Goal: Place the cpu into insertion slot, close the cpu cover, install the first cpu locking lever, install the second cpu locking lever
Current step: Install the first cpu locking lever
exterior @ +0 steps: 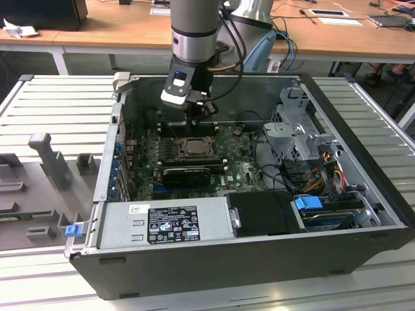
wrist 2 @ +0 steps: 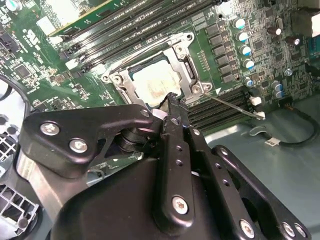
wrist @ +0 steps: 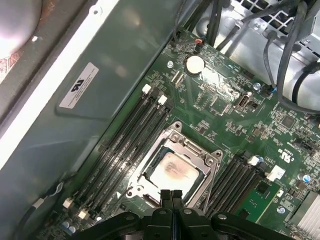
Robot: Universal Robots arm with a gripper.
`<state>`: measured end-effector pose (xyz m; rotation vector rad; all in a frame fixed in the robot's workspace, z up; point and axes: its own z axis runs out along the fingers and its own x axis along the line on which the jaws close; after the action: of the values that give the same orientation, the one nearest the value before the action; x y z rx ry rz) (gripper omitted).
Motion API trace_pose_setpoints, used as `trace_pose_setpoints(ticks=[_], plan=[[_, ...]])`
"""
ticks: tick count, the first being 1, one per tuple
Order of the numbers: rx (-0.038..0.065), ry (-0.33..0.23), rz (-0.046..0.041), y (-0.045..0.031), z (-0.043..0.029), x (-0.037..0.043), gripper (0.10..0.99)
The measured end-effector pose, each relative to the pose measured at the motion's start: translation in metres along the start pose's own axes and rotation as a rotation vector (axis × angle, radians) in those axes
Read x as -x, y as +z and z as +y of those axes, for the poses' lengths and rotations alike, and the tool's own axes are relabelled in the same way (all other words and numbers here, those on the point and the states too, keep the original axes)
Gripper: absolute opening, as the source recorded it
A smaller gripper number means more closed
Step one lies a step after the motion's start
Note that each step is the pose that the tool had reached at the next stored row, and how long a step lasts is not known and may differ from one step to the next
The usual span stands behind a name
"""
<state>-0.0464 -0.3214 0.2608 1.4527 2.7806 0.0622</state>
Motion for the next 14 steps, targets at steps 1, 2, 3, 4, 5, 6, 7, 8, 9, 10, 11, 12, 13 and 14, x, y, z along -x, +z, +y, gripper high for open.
trace_pose_setpoints(ticks=[1, 2, 3, 4, 5, 6, 7, 8, 9, 10, 11, 12, 13, 14], plan=[[0.0, -0.003, 0.0002, 0.0001, -0.0001, 0.0002, 0.106], [0.0, -0.007, 0.0003, 0.0002, -0.0002, 0.0002, 0.106], [0.0, -0.016, 0.0005, 0.0001, -0.0003, 0.0004, 0.106], [-0.001, -0.026, 0.0009, 0.0001, -0.0003, 0.0004, 0.106], [-0.001, -0.049, 0.0018, 0.0002, -0.0003, 0.0004, 0.106], [-0.001, -0.071, 0.0025, 0.0002, -0.0003, 0.0004, 0.106], [-0.001, -0.091, 0.0033, 0.0002, -0.0003, 0.0004, 0.106], [-0.002, -0.103, 0.0037, 0.0002, -0.0002, 0.0005, 0.106], [-0.002, -0.107, 0.0038, 0.0002, -0.0002, 0.0005, 0.106], [-0.002, -0.114, 0.0042, 0.0002, -0.0002, 0.0004, 0.106], [-0.002, -0.126, 0.0046, 0.0002, -0.0003, 0.0005, 0.106], [-0.002, -0.142, 0.0052, 0.0002, -0.0003, 0.0006, 0.106], [-0.002, -0.156, 0.0057, 0.0002, -0.0003, 0.0006, 0.106], [-0.003, -0.167, 0.0061, 0.0002, -0.0003, 0.0006, 0.106]])
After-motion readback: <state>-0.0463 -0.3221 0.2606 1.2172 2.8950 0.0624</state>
